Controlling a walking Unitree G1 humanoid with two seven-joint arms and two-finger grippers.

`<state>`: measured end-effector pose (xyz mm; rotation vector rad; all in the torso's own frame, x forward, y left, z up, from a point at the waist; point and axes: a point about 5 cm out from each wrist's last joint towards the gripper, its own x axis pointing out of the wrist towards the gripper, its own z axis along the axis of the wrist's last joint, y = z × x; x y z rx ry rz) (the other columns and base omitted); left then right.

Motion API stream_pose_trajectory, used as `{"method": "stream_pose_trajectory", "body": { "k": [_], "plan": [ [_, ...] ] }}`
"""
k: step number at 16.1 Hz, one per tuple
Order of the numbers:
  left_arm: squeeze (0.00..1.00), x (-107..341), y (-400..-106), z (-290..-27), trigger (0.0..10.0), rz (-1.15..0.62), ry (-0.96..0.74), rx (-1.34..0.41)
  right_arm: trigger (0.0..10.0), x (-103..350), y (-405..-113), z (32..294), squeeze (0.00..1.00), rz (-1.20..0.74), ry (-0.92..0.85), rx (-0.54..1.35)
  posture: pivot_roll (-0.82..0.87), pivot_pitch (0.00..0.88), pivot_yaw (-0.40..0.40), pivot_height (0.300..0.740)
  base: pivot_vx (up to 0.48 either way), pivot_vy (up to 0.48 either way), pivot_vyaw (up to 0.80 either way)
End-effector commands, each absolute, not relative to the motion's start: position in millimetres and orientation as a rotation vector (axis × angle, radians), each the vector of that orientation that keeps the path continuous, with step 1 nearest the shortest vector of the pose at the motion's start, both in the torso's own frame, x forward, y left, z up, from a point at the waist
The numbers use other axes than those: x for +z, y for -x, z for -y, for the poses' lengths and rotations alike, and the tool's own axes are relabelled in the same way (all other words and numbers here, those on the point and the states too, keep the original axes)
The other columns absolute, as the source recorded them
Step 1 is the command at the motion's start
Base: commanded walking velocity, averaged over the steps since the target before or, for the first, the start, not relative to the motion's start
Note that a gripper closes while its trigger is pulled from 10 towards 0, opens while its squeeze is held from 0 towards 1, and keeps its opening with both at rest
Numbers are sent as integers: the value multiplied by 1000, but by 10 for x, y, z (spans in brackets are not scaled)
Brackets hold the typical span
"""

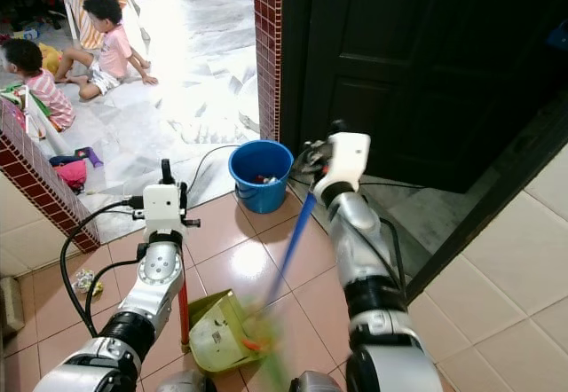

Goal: Sweep floor

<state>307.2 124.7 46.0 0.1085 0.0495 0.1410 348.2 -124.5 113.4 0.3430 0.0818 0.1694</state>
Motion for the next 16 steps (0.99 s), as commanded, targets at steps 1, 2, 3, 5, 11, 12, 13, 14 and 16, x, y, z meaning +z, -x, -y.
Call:
{"method": "stream_pose_trajectory", "body": {
  "k": [1, 2, 3, 5, 11, 12, 13, 14, 16],
  "plan": [
    [0, 295, -2998, -1234, 10000, -151, -71, 150, 10000, 1229, -3546, 1180, 0, -80, -507, 154, -77, 0, 0, 740, 0, 0, 0],
    [0, 279, -3001, -1229, 10000, -166, -50, 158, 10000, 1300, -3590, 1183, 0, -73, -607, 136, -79, 0, -1, 740, 0, 0, 0],
    [0, 275, -3003, -1222, 10000, -170, -48, 155, 10000, 1353, -3615, 1188, 0, -63, -664, 131, -79, 0, -1, 740, 0, 0, 0],
    [0, 273, -3005, -1199, 10000, -169, -33, 135, 10000, 1536, -3669, 1186, 0, -16, -716, 163, -77, 0, -5, 740, 0, 0, 0],
    [0, 277, -3031, -1205, 10000, -180, 90, 90, 10000, 1911, -3633, 1162, 0, 173, -376, 346, -78, 0, -6, 740, 0, 0, 0],
    [0, 289, -3050, -1238, 10000, -178, 95, 87, 10000, 2055, -3607, 1248, 0, 260, -254, 355, -78, 0, -7, 740, 0, 0, 0],
    [0, 288, -3051, -1246, 10000, -178, 96, 85, 10000, 2103, -3602, 1281, 0, 289, -222, 352, -78, 0, -7, 740, 0, 0, 0],
    [0, 286, -3053, -1256, 10000, -179, 96, 81, 10000, 2168, -3593, 1322, 0, 326, -182, 349, -80, 0, -2, 740, 0, 0, 0],
    [0, 277, -3051, -1275, 10000, -184, 103, 70, 10000, 2313, -3573, 1444, 0, 412, -94, 312, -80, 0, 0, 740, 0, 0, 0]
  ]
}}
